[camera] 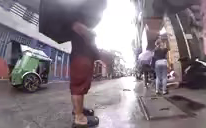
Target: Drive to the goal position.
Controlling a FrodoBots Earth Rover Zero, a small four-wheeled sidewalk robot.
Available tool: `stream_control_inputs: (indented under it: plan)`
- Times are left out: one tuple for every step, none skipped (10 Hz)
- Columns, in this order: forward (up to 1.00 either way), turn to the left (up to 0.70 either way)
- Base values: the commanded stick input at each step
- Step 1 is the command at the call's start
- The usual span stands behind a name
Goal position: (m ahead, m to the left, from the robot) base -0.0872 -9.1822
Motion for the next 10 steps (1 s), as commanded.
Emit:
stream_control_inputs:
  plan:
    - [0.00, 0.00]
    - [0.00, -0.83]
    - [0.00, -0.99]
    - [0.00, -0.99]
    - [0.00, -0.99]
    - [0.00, -0.99]
    - [0.00, -0.99]
    - [0.00, -0.99]
    - [0.00, -0.99]
    - [0.00, -0.99]
